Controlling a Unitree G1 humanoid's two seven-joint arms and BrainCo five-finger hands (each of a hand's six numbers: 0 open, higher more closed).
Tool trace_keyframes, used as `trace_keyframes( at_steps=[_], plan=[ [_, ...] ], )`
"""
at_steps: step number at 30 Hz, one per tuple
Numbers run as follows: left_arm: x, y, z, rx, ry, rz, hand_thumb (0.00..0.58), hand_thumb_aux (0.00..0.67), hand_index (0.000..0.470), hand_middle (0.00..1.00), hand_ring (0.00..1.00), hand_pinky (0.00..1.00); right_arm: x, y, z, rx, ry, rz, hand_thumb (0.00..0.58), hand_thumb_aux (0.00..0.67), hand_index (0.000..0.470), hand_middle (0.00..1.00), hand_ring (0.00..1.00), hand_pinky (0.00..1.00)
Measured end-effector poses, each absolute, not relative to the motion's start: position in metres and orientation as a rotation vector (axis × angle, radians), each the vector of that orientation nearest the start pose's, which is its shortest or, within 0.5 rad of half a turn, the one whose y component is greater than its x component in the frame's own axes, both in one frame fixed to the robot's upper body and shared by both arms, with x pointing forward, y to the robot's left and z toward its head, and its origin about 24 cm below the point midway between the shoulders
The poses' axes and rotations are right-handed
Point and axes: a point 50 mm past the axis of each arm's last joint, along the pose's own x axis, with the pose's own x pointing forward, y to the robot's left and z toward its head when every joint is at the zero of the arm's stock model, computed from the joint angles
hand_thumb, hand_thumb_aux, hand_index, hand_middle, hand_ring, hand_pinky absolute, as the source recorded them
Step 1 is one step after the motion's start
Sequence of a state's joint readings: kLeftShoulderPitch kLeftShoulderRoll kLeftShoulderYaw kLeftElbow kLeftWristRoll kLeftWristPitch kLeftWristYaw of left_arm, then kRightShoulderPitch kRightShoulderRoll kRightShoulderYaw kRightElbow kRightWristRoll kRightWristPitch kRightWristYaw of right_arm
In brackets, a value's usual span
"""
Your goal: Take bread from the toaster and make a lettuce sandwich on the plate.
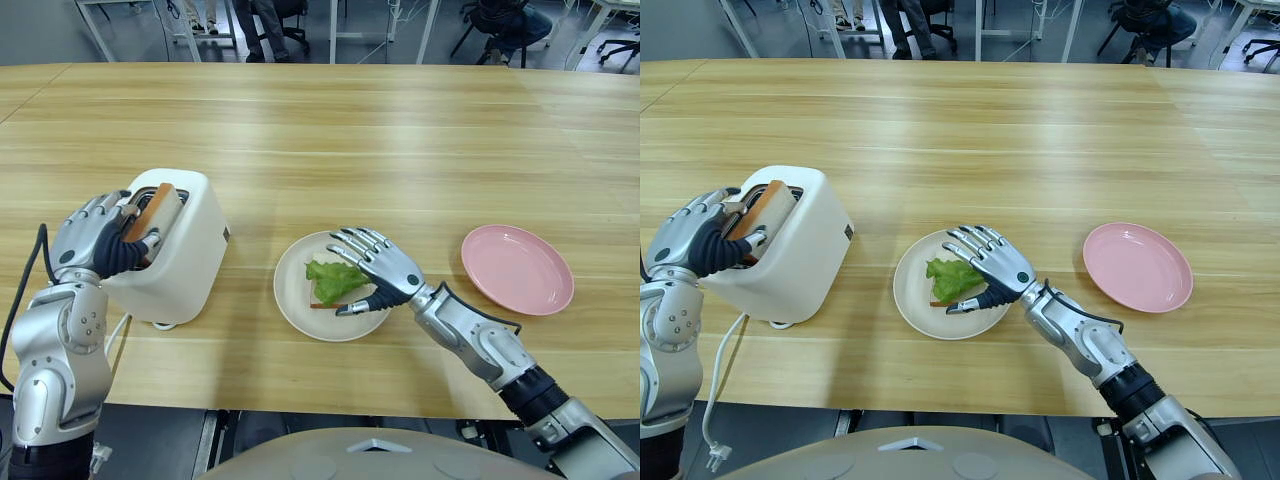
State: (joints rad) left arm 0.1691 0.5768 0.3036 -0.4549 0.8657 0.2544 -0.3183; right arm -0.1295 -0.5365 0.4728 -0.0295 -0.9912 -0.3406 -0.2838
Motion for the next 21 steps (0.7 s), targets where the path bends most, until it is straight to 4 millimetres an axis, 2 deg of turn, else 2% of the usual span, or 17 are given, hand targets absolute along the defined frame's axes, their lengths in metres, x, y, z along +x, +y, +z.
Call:
trace_keyframes(
  at_steps=[1,11,21],
  plan=[
    [0.208,0.288,0.149,1.429,0.153,0.24,0.58,0.67,0.46,1.0,1.0,1.0,0.234,-0.111,0.068,-1.324,-0.734,0.464,0.0,0.0,0.0,0.0,0.0,0.0],
    [0.21,0.285,0.149,1.334,0.088,0.265,0.58,0.67,0.46,1.0,1.0,1.0,0.228,-0.113,0.078,-1.259,-0.764,0.424,0.0,0.0,0.0,0.0,0.0,0.0],
    [0.202,0.273,0.216,1.203,-0.36,0.488,0.58,0.67,0.46,1.0,1.0,1.0,0.224,-0.142,0.091,-1.163,-0.772,0.241,0.0,0.0,0.0,0.0,0.0,0.0]
  ],
)
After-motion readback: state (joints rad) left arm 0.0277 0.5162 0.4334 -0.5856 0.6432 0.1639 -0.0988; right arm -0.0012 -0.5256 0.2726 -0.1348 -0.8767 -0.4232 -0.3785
